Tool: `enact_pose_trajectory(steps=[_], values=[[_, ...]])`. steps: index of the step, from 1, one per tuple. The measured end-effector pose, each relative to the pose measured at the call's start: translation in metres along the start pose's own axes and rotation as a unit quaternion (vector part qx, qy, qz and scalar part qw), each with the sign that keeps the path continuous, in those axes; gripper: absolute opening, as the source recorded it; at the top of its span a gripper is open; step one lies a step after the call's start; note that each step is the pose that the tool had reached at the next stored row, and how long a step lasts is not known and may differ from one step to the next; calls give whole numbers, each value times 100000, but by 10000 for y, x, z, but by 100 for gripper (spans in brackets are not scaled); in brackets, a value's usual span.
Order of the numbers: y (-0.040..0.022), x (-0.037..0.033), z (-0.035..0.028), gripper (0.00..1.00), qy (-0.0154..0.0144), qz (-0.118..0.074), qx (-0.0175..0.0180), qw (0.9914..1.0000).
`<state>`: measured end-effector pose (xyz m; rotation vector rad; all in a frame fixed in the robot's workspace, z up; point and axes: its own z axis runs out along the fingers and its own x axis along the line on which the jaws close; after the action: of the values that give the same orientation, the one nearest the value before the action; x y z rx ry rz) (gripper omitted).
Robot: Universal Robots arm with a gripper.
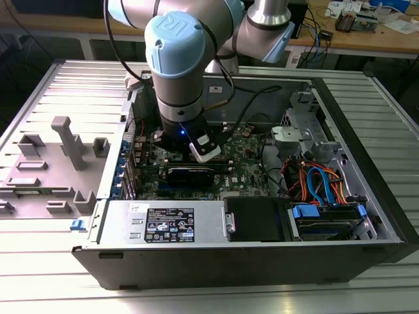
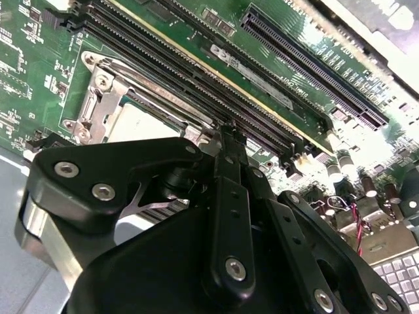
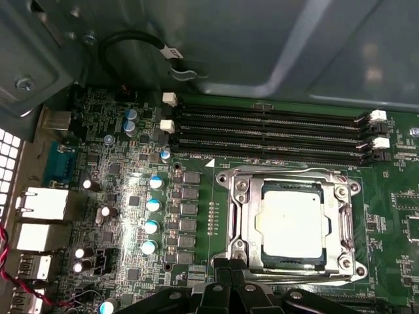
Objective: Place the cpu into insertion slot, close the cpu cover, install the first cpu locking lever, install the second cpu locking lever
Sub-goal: 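Install the second cpu locking lever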
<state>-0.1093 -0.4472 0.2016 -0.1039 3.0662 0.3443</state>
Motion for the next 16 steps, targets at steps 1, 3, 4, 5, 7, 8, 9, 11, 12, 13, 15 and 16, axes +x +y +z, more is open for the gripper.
enact_pose_trajectory(steps=[1,3,4,5,7,8,9,11,12,13,15,16], values=[[0,0,5,11,-24,1,-80,100000],[-5,0,21,11,-69,-19,-268,100000],[-5,0,20,11,-55,-36,-254,100000],[-3,0,15,11,-50,-82,-261,100000],[-1,0,2,11,-13,-121,-78,100000],[-1,0,0,11,1,-142,84,100000],[-1,1,0,11,0,-152,138,100000],[-1,1,1,11,-17,-171,141,100000],[0,6,3,11,-67,-186,137,100000],[0,15,7,11,-76,-205,105,100000],[-2,30,14,11,-72,-193,-159,100000],[-4,32,26,11,-114,-188,-434,99999]])
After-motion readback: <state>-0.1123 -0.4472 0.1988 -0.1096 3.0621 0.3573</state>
